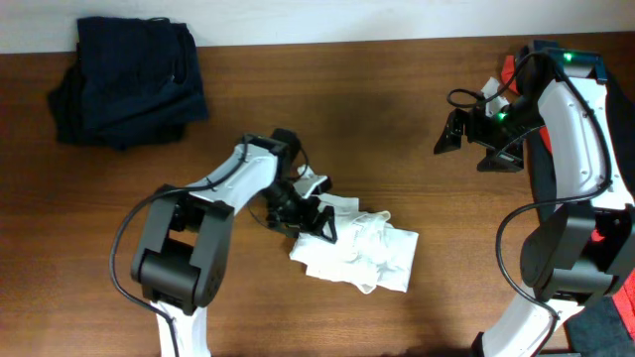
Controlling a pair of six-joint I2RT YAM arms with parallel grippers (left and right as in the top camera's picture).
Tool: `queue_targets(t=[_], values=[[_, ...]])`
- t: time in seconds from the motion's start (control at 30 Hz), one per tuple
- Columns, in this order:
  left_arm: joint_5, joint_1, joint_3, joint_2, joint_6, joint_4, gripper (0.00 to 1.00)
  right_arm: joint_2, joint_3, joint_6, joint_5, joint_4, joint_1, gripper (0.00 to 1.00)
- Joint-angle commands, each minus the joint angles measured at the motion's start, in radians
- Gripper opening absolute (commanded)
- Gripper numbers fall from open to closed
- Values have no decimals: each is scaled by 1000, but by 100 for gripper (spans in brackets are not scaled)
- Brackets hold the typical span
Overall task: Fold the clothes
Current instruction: 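Grasp the folded white shirt bundle with the left gripper, then carry the bundle with the left gripper onto the navy stack at upper left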
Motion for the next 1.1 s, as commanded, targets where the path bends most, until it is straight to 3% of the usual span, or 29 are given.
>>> queue_targets(t=[0.0, 0.17, 0.23, 0.43, 0.67, 0.8, 0.9, 1.07], values=[[10, -41, -14, 41, 5, 18, 89, -22, 17, -11, 9, 0, 3, 99], [-28, -39, -12, 44, -16, 41, 11, -22, 17, -11, 9, 0, 3, 99], [-109, -23, -7, 44, -77, 45, 0, -22, 17, -11, 9, 0, 3, 99], [-196, 108, 61, 44, -105, 43, 0, -22, 17, -11, 9, -1, 3, 99], [-437, 306, 235, 44, -100, 21, 0, -22, 17, -11, 8, -18, 3, 99], [-576, 404, 379, 44, -11, 35, 0, -22, 17, -10, 8, -25, 3, 99], [-657, 461, 481, 44, 15, 72, 0, -22, 17, -10, 8, -31, 3, 99], [-657, 525, 576, 44, 29, 220, 0, -22, 17, -10, 8, -47, 3, 99]])
